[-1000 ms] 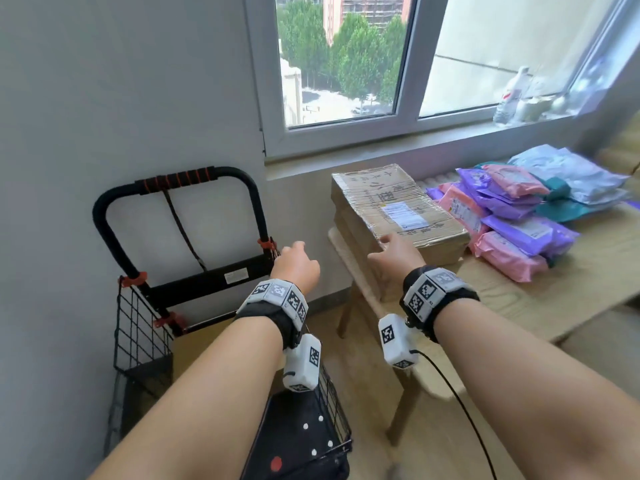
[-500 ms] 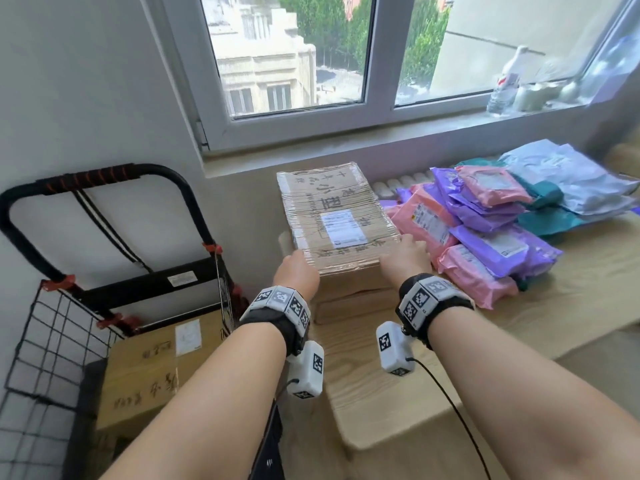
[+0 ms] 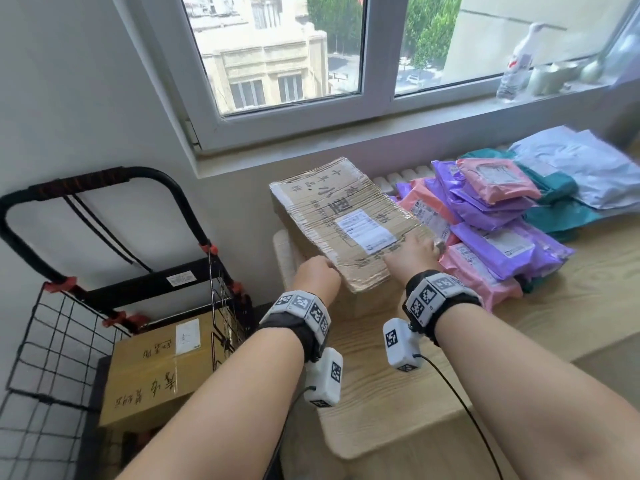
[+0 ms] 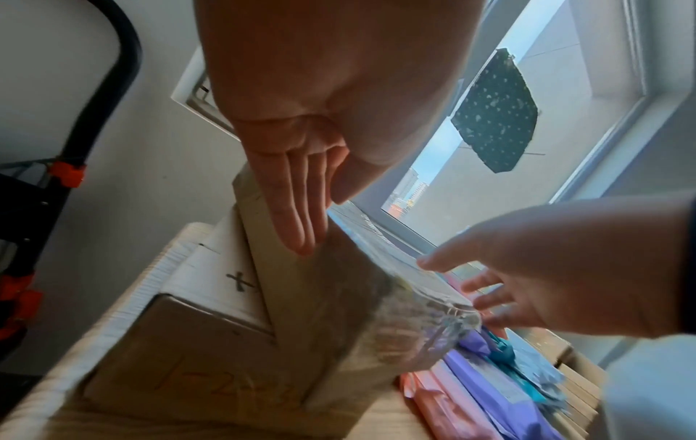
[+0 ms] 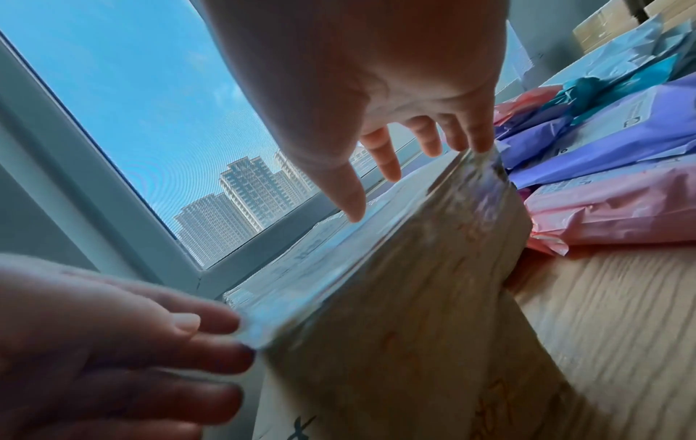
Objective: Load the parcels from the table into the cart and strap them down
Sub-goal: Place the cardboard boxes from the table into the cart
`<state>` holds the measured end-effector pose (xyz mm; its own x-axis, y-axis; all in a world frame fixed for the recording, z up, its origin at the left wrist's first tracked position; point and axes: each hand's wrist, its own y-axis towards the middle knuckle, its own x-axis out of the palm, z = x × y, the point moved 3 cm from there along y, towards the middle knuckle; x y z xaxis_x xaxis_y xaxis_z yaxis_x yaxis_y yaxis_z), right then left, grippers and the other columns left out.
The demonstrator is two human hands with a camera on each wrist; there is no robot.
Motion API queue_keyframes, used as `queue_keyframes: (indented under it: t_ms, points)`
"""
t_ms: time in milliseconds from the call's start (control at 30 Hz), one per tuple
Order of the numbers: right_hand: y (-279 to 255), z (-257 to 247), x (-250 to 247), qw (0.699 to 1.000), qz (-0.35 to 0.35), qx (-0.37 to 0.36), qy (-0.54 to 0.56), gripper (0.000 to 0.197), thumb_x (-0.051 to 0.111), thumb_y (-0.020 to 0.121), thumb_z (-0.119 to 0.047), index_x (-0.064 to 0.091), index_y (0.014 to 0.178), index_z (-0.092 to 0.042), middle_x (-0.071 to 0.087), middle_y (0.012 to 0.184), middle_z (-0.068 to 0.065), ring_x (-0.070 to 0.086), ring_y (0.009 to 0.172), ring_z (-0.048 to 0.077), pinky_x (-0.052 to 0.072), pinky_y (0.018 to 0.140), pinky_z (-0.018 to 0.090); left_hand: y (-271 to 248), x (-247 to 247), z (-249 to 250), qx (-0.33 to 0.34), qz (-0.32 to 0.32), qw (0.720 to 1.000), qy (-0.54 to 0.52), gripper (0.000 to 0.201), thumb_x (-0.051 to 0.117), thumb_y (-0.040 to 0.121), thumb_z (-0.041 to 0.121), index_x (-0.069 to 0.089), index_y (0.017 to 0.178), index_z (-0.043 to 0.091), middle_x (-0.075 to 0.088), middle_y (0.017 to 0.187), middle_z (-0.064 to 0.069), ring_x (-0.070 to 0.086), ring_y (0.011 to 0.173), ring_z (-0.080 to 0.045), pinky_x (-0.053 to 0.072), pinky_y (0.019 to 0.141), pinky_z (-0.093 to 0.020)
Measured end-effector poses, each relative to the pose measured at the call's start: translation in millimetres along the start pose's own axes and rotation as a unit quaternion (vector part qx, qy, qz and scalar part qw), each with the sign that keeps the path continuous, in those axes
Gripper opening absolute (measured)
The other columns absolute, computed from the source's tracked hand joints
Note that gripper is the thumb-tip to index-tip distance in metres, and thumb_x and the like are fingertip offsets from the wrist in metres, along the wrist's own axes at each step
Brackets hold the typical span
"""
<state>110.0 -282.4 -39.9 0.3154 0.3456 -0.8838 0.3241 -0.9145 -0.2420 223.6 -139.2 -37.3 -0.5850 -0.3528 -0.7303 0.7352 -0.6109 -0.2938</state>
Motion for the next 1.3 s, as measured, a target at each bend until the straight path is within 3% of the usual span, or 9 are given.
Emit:
queue_keyframes:
  t_ms: [133,333,433,600,700,900,1033,1133,1300]
  points:
    - [-2.0,8.8,0.9,1.0,0.006,0.028,0.009,0.065,0.059,0.084,-0.027,0.033,0.141,-0.012,0.026,0.148,0.02,0.017,0.142,0.038,0.026,0.114,0.051,-0.3,10.9,21.6,0.057,-0.064,0.996,0.018,0.039,0.044,0.083,0.0,0.071,0.103,0.021,0.068,0.109,-0.005,0.064,0.101,-0.023,0.054,0.089,-0.034]
    - [-2.5,15.8,2.5,0.997,0.025,0.064,0.041,0.059,0.058,0.084,-0.026,0.037,0.138,-0.013,0.018,0.153,0.017,0.025,0.14,0.036,0.029,0.112,0.046,42.6,-38.4,22.0,0.08,0.053,0.994,0.06,0.038,0.043,0.086,0.006,0.065,0.114,0.02,0.064,0.118,-0.004,0.058,0.109,-0.024,0.044,0.092,-0.028]
    - [-0.7,9.8,7.4,0.995,0.034,0.085,0.041,0.06,0.056,0.088,-0.031,0.034,0.14,-0.009,0.015,0.154,0.02,0.024,0.14,0.037,0.031,0.11,0.045,74.5,-63.9,13.5,0.06,0.078,0.991,0.09,0.044,0.043,0.085,0.005,0.06,0.123,0.02,0.058,0.127,-0.007,0.057,0.115,-0.027,0.045,0.099,-0.037]
    - [2.4,-7.5,19.6,0.99,0.088,0.114,0.011,0.06,0.047,0.092,-0.041,0.034,0.141,-0.01,0.019,0.151,0.018,0.021,0.138,0.036,0.028,0.11,0.046,121.1,-80.9,-0.8,0.051,0.084,0.987,0.13,0.047,0.041,0.089,0.004,0.052,0.133,0.015,0.049,0.137,-0.013,0.048,0.125,-0.032,0.044,0.097,-0.039]
    - [7.0,-12.3,31.3,0.985,0.109,0.132,0.001,0.06,0.041,0.093,-0.043,0.034,0.141,-0.009,0.019,0.152,0.018,0.017,0.14,0.037,0.023,0.113,0.047,148.6,-82.9,-8.2,0.059,0.085,0.984,0.144,0.044,0.04,0.089,0.006,0.053,0.13,0.012,0.045,0.138,-0.013,0.046,0.124,-0.034,0.043,0.096,-0.041]
    - [16.8,-12.0,40.4,0.982,0.128,0.138,-0.005,0.059,0.035,0.092,-0.038,0.03,0.144,-0.01,0.016,0.155,0.019,0.014,0.142,0.039,0.018,0.117,0.05,191.9,-84.3,-12.9,0.053,0.083,0.986,0.138,0.041,0.041,0.092,0.013,0.044,0.132,0.002,0.037,0.143,-0.016,0.033,0.134,-0.033,0.032,0.109,-0.042]
    - [19.9,-11.1,39.9,0.981,0.139,0.132,-0.005,0.06,0.037,0.091,-0.04,0.034,0.143,-0.011,0.02,0.154,0.019,0.017,0.14,0.038,0.017,0.117,0.048,198.6,-81.5,-9.0,0.015,0.078,0.991,0.112,0.044,0.042,0.089,0.008,0.04,0.133,0.001,0.038,0.141,-0.018,0.035,0.133,-0.033,0.032,0.108,-0.041]
    - [20.2,-11.7,35.0,0.979,0.146,0.138,0.04,0.066,0.044,0.089,-0.037,0.027,0.147,-0.012,0.015,0.156,0.017,0.015,0.143,0.035,0.017,0.117,0.046,192.6,-81.4,-10.2,-0.03,0.081,0.99,0.11,0.048,0.046,0.088,0.013,0.039,0.133,0.001,0.034,0.141,-0.019,0.032,0.131,-0.034,0.033,0.106,-0.043]
    - [21.4,-6.8,21.5,0.966,0.134,0.195,0.106,0.071,0.052,0.086,-0.032,0.021,0.147,-0.011,0.028,0.146,0.02,0.033,0.132,0.037,0.034,0.106,0.046,177.5,-85.3,-23.1,-0.082,0.085,0.987,0.105,0.055,0.058,0.082,0.027,0.044,0.129,0.002,0.033,0.138,-0.017,0.03,0.131,-0.033,0.034,0.104,-0.044]
